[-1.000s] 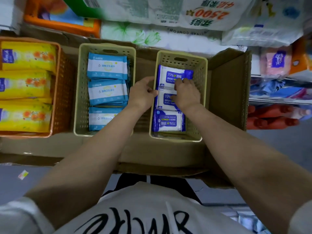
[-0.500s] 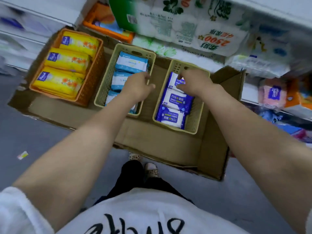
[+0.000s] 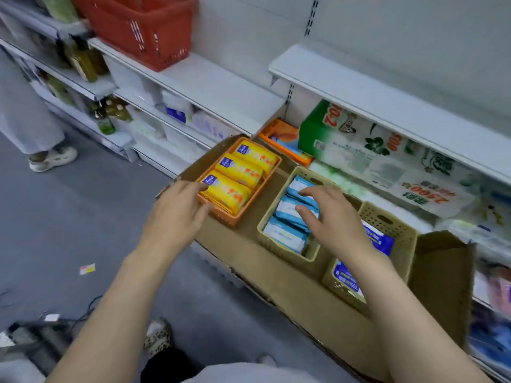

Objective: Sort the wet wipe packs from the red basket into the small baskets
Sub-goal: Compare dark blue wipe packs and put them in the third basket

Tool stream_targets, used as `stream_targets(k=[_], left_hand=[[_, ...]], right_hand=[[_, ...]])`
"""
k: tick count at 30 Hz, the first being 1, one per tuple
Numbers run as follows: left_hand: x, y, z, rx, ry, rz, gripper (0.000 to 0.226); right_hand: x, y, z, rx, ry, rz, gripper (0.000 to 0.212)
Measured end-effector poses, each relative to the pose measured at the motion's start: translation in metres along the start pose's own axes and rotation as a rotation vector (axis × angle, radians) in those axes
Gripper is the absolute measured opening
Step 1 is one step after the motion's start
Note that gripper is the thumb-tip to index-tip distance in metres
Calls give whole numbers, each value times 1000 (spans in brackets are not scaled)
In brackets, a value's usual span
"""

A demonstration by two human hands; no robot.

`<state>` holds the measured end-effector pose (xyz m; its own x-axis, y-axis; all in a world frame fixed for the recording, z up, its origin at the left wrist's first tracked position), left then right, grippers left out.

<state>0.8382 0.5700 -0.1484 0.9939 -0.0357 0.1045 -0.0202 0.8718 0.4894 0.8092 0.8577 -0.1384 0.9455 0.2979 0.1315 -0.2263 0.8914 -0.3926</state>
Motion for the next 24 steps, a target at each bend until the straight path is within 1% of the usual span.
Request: stream_targets(k=[3, 8, 13, 19, 24], left_hand=[[-4, -65, 35, 30, 51, 33, 36], [-28, -182, 112, -3, 63, 55, 37], [-64, -265, 181, -7, 72, 86, 35], [-155, -341, 227, -38, 58, 28, 36], [-272, -392, 269, -88, 66, -15, 36]], right_hand=[[-40, -56, -23, 8, -37, 26, 37], [-121, -171, -50, -12, 19, 59, 35], [-200, -266, -67, -65, 31, 100, 34], [-310, -324, -76, -131, 76, 89, 32], [-429, -348, -72, -170, 139, 87, 29]])
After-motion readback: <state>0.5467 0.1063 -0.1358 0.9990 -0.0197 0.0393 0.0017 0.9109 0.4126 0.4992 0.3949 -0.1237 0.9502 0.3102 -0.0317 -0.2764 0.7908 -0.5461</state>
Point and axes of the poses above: each hand's wrist, its own x-axis away from the middle knuckle, its own z-axis out of the back of the hand, y = z × x, the point moved 2 cm from there along -x, towards the middle knuckle, and after that the axes turned 12 degrees about -y, right-handed, at the moved point
